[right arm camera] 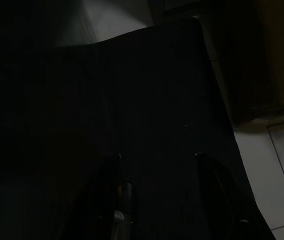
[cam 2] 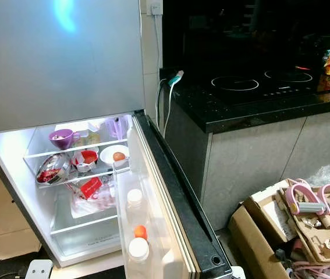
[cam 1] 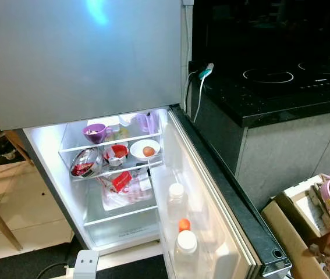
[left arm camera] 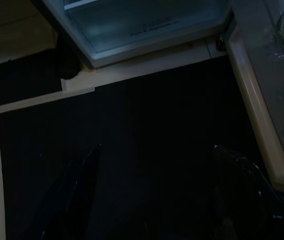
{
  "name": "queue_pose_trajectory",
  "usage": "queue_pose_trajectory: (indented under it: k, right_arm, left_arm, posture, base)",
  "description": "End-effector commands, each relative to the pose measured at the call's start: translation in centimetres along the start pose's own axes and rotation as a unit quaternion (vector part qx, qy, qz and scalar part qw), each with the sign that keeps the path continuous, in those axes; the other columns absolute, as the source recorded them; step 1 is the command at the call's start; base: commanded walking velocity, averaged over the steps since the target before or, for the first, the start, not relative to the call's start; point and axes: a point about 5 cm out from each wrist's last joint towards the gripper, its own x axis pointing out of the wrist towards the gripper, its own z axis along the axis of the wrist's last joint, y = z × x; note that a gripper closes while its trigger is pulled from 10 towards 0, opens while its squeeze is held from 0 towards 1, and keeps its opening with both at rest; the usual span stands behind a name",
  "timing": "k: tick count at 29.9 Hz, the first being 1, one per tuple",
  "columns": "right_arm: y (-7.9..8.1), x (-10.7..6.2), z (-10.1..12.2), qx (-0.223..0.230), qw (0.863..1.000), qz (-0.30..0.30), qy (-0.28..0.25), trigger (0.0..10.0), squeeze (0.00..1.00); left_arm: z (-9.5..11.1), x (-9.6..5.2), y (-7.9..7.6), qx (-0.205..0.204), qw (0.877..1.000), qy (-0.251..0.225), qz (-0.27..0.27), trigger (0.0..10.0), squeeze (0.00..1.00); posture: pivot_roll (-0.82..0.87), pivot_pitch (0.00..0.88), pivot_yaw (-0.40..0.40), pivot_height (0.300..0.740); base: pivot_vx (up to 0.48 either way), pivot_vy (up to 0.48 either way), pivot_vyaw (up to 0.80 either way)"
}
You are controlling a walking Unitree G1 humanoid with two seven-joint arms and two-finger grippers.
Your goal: Restocking fridge
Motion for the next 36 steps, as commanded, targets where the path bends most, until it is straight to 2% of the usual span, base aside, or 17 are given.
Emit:
queue_pose_trajectory:
  k: [1, 2, 3, 4, 8, 11, 15, 20, 22, 27, 36]
  right_arm:
    - [0.2, 0.0, -0.1, 0.007, 1.0, 0.003, -0.006, 10.0, 0.0]
    - [0.2, 0.0, -0.1, 0.007, 1.0, 0.003, -0.006, 10.0, 0.0]
    - [-0.2, -0.1, -0.2, 0.018, 1.0, -0.003, -0.009, 10.0, 0.0]
    - [-0.3, -0.1, -0.2, 0.022, 1.0, -0.004, -0.011, 10.0, 0.0]
    - [-0.5, -0.2, -0.5, 0.025, 1.0, -0.011, -0.008, 10.0, 0.0]
    - [0.0, -0.1, -0.4, 0.019, 1.0, 0.0, -0.008, 10.0, 0.0]
    - [0.1, 0.0, -0.1, 0.001, 1.0, 0.002, -0.007, 10.0, 0.0]
    - [-0.7, -0.1, 0.6, -0.026, 0.999, -0.011, -0.017, 10.0, 0.0]
    - [-1.1, -0.2, 1.1, -0.055, 0.998, -0.018, -0.029, 10.0, 0.0]
    - [-1.5, -0.3, 1.1, -0.074, 0.997, -0.019, -0.029, 10.0, 0.0]
    - [-0.8, -0.2, 0.6, -0.081, 0.996, -0.016, -0.023, 10.0, 0.0]
  left_arm:
    - [-0.5, 0.0, -0.4, 0.015, 1.0, 0.012, -0.011, 10.0, 0.0]
    - [-0.5, 0.0, -0.4, 0.015, 1.0, 0.012, -0.011, 10.0, 0.0]
    - [-0.5, 0.1, -1.4, 0.041, 0.998, 0.017, -0.038, 10.0, 0.0]
    - [-0.4, 0.2, -1.7, 0.047, 0.998, 0.018, -0.047, 10.0, 0.0]
    - [-0.5, 0.3, -2.4, 0.053, 0.996, 0.022, -0.066, 10.0, 0.0]
    - [-0.2, 0.5, -2.9, 0.052, 0.995, 0.025, -0.081, 10.0, 0.0]
    - [-0.2, 0.6, -3.1, 0.053, 0.995, 0.026, -0.08, 10.0, 0.0]
    - [-0.7, 0.4, -3.8, 0.05, 0.995, 0.029, -0.084, 10.0, 0.0]
    - [-1.1, 0.3, -4.1, 0.036, 0.996, 0.032, -0.08, 10.0, 0.0]
    - [-1.7, 0.2, -4.4, 0.03, 0.996, 0.036, -0.07, 10.0, 0.0]
    - [-1.5, 0.2, -4.5, 0.027, 0.997, 0.028, -0.066, 10.0, 0.0]
  posture:
    - [-0.05, 0.115, 0.061, 0.74]
    - [-0.05, 0.115, 0.061, 0.74]
    - [-0.04, 0.102, 0.088, 0.74]
    - [-0.04, 0.102, 0.088, 0.74]
    - [-0.06, 0.096, 0.094, 0.74]
    - [-0.07, 0.105, 0.089, 0.74]
    - [-0.08, 0.113, 0.102, 0.74]
    - [-0.1, 0.125, 0.084, 0.74]
    - [-0.1, 0.128, 0.067, 0.74]
    - [-0.09, 0.119, 0.026, 0.74]
    - [-0.09, 0.121, 0.032, 0.74]
  base:
    - [0.0, 0.0, 0.0]
    - [0.0, 0.0, 0.0]
    - [0.0, 0.0, 0.0]
    - [0.0, 0.0, 0.0]
    - [0.0, 0.0, 0.0]
    - [0.0, 0.0, 0.0]
    - [0.0, 0.0, 0.0]
    - [0.0, 0.0, 0.0]
    - [0.0, 0.0, 0.0]
    - [0.0, 0.0, 0.0]
    - [0.0, 0.0, 0.0]
